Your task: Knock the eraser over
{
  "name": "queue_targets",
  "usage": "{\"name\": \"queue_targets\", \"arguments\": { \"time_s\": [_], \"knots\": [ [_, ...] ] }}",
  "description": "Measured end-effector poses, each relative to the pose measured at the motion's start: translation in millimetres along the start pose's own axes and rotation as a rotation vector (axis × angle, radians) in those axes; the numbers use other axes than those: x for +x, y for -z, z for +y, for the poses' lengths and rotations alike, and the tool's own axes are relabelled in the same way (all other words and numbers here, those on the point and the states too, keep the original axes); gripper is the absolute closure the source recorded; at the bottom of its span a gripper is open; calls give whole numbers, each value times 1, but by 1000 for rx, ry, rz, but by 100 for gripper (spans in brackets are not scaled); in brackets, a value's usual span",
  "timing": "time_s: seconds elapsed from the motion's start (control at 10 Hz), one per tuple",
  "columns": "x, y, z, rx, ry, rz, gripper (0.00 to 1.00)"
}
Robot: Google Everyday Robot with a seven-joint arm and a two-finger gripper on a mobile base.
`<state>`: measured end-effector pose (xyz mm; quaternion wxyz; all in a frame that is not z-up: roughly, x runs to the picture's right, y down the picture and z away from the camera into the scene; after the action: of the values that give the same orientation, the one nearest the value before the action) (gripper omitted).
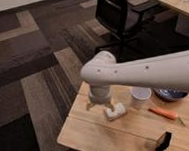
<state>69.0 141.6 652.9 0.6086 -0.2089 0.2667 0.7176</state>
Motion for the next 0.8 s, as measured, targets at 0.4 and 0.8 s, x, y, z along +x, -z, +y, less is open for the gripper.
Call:
{"name": "queue_targets", "arguments": {
  "time_s": [0.4,0.8],
  "knots": [
    [1,-1,0,2,3,1,35],
    [23,-30,-29,27,-47,57,35]
  ]
}}
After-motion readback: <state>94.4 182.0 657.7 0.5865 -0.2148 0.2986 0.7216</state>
